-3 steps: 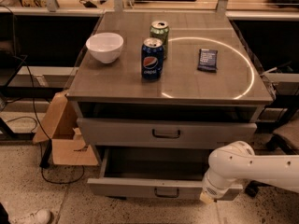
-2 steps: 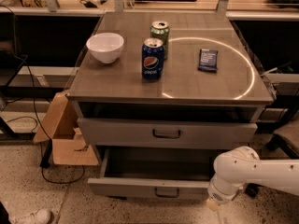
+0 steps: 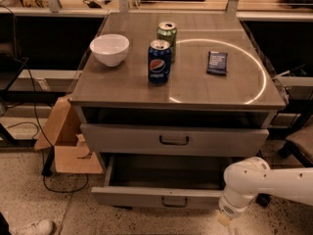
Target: Close middle drawer
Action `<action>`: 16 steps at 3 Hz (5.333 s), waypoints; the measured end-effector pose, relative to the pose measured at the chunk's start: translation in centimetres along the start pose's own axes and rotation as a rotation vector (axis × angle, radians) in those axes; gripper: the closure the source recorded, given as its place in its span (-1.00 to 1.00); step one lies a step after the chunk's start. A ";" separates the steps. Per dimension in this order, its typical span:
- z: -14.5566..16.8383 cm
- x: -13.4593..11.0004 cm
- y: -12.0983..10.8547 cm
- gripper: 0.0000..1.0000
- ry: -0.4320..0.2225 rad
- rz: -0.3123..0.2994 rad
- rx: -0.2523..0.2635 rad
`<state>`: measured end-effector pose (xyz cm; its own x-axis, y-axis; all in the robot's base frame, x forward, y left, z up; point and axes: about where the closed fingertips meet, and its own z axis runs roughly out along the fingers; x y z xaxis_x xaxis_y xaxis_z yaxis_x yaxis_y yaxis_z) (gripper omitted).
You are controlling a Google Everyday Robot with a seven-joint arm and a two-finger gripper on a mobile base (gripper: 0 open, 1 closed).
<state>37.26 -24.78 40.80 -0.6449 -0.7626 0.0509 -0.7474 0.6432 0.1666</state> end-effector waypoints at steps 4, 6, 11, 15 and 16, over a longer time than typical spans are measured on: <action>-4.8 -6.9 -1.6 1.00 -0.175 -0.054 0.043; -4.3 -8.3 -2.7 1.00 -0.201 -0.028 0.048; -6.2 -12.7 -6.4 1.00 -0.353 0.009 0.120; -8.5 0.0 -3.1 1.00 -0.222 0.198 0.026; -8.7 0.5 -2.9 1.00 -0.218 0.205 0.025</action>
Offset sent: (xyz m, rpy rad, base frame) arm 0.0547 0.0552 0.0428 0.1174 -0.1486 0.0583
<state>40.47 -27.66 48.90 -0.8000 -0.5854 -0.1319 -0.5998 0.7859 0.1502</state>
